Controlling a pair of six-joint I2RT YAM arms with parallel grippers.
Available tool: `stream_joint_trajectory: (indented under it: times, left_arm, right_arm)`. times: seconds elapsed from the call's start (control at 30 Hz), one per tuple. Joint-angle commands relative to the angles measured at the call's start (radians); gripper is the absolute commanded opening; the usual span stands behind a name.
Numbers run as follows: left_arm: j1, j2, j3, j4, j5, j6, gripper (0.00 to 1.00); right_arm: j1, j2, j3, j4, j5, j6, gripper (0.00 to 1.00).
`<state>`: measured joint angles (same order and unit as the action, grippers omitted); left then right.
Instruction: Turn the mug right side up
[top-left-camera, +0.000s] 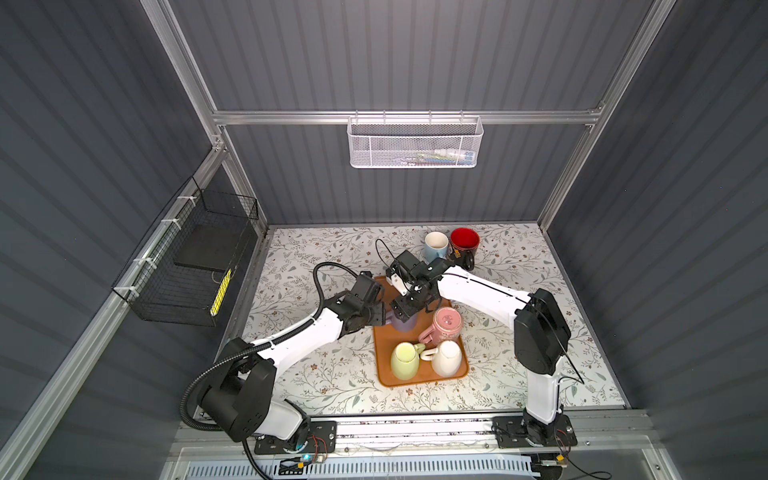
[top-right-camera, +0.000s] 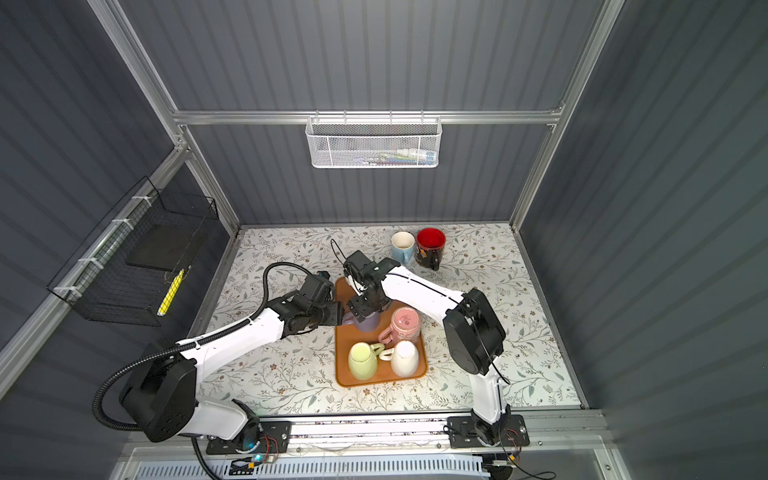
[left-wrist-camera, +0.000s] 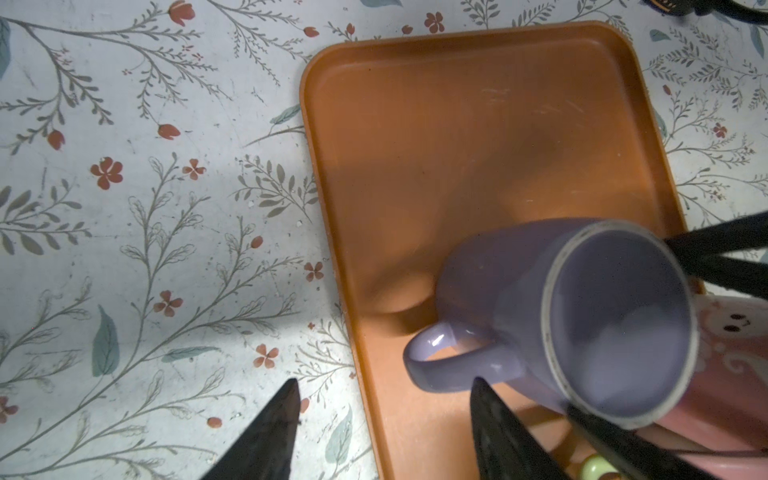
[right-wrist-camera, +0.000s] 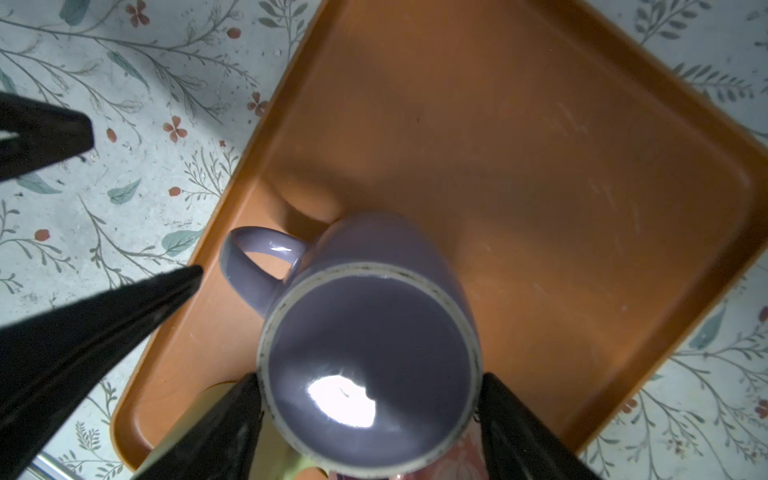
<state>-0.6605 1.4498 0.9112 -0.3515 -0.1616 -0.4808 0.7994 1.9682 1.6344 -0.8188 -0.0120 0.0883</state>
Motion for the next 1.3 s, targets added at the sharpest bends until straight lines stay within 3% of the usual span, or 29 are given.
stream_joint_trajectory:
  times: [0.0,0.23,0.53,0.63,0.87,1.27]
  left_arm:
    - [-0.005,-0.018,-0.010,-0.029,-0.024,0.018,0.66]
    - [-0.004,-0.056,0.026,-0.090,-0.045,0.066,0.73]
    - [-0.004,-0.055,0.178,-0.275,-0.136,0.144,0.93]
    - [-0.004,-0.095,0.161,-0.253,-0.170,0.239,1.00]
    - [0.006,-0.208,0.108,-0.162,-0.114,0.550,1.00]
    - [0.015,-0.081,0.291,-0.356,0.130,0.926,0.93]
  right_arm:
    - [-0.001,0.022,0.022,-0.019,-0.006,-0.012,0.80]
    - [-0.040,-0.082,-0.073,0.061,-0.055,0.016,0.81]
    - [-0.072,-0.409,-0.406,0.360,-0.166,0.105,0.82]
    - [-0.074,-0.564,-0.545,0.489,-0.179,0.125,0.83]
    - [-0.113,-0.906,-0.829,0.720,-0.159,0.230,0.85]
    - [-0.160,-1.171,-1.096,0.950,-0.195,0.403,0.86]
